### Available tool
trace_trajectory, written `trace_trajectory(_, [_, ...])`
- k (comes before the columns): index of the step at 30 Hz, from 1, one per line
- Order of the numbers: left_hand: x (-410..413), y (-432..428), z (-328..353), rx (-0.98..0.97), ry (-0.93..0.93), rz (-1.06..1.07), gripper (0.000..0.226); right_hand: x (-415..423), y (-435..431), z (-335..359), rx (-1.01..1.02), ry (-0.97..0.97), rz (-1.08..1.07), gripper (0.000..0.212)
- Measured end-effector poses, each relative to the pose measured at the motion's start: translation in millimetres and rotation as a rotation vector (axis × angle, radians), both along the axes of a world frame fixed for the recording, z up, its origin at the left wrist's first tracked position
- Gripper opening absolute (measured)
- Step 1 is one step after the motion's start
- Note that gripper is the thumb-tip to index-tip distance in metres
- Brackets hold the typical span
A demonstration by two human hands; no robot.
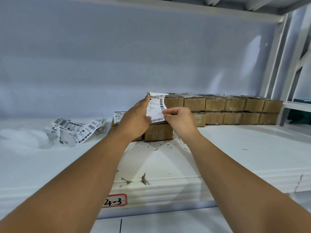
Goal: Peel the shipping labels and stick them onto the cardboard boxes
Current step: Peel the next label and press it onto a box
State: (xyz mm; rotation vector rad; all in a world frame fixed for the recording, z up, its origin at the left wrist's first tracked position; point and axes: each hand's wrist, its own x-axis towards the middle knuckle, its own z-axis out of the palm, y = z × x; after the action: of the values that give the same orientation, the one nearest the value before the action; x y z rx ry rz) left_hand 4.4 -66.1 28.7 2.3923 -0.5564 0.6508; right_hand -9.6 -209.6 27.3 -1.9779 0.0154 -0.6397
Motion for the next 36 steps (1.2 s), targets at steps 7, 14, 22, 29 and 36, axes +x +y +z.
trace_trajectory(7, [0.5,0.8,0.1,0.022,0.002,-0.001,0.075,-0.1,4.9,-2.9,-0.230,-0.044,-0.092,0.021])
trace_trajectory(14, [2.8,0.4,-0.4,0.004,0.017,-0.006,0.076,-5.5,6.0,-1.8,-0.297,-0.048,-0.118,0.022])
trace_trajectory(22, [5.5,-1.0,-0.5,0.051,-0.006,0.061,0.071,-0.9,5.3,-4.4,-0.321,-0.041,-0.108,0.023])
trace_trajectory(29, [7.9,-2.7,-0.3,0.025,0.011,0.073,0.072,-1.5,5.4,-2.6,-0.346,-0.009,-0.132,0.021])
trace_trajectory(36, [6.9,-2.4,0.9,0.007,-0.036,0.031,0.052,-6.7,4.2,0.0,-0.425,0.036,-0.168,0.023])
